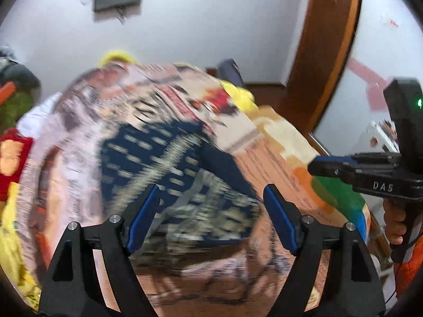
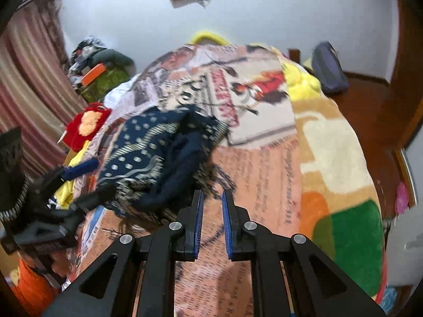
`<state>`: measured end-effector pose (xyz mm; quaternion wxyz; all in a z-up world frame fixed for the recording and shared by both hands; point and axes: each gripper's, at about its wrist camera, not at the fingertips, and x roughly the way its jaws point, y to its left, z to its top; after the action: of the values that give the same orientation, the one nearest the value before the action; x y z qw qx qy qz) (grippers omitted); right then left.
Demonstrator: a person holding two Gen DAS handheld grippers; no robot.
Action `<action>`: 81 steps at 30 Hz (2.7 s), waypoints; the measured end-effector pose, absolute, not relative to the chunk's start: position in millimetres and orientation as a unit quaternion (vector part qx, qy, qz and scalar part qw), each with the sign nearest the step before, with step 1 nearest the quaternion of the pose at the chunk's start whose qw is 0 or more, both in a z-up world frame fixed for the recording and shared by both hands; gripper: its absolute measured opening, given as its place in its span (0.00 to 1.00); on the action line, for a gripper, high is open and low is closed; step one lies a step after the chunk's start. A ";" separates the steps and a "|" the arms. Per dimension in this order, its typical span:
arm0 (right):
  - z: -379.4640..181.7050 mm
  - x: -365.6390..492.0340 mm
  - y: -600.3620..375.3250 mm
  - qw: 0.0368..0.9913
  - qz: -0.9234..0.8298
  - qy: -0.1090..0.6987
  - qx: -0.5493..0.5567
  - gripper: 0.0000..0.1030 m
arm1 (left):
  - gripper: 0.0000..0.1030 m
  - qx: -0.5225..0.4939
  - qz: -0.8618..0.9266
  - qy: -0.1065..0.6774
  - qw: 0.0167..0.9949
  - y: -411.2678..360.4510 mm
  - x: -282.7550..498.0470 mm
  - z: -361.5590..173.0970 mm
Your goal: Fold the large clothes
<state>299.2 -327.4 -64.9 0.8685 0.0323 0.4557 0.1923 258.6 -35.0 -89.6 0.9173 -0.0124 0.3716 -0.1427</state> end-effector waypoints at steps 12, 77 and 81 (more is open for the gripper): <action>-90.1 316.7 -199.7 0.849 0.270 0.450 -0.071 0.09 | 0.88 -0.011 -0.040 0.443 0.895 57.8 291.2 -153.5; -209.3 452.1 -230.5 0.739 0.311 0.580 0.145 0.94 | 1.00 -0.268 -0.229 0.528 0.772 113.5 383.4 -244.5; -211.1 458.8 -228.2 0.731 0.315 0.582 0.166 0.72 | 0.95 -0.292 -0.235 0.531 0.760 111.3 389.2 -252.1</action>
<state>458.8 -228.2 -211.1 0.7314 0.1657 0.5818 0.3150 389.2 111.3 -252.1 0.7600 -0.2924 0.5309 -0.2346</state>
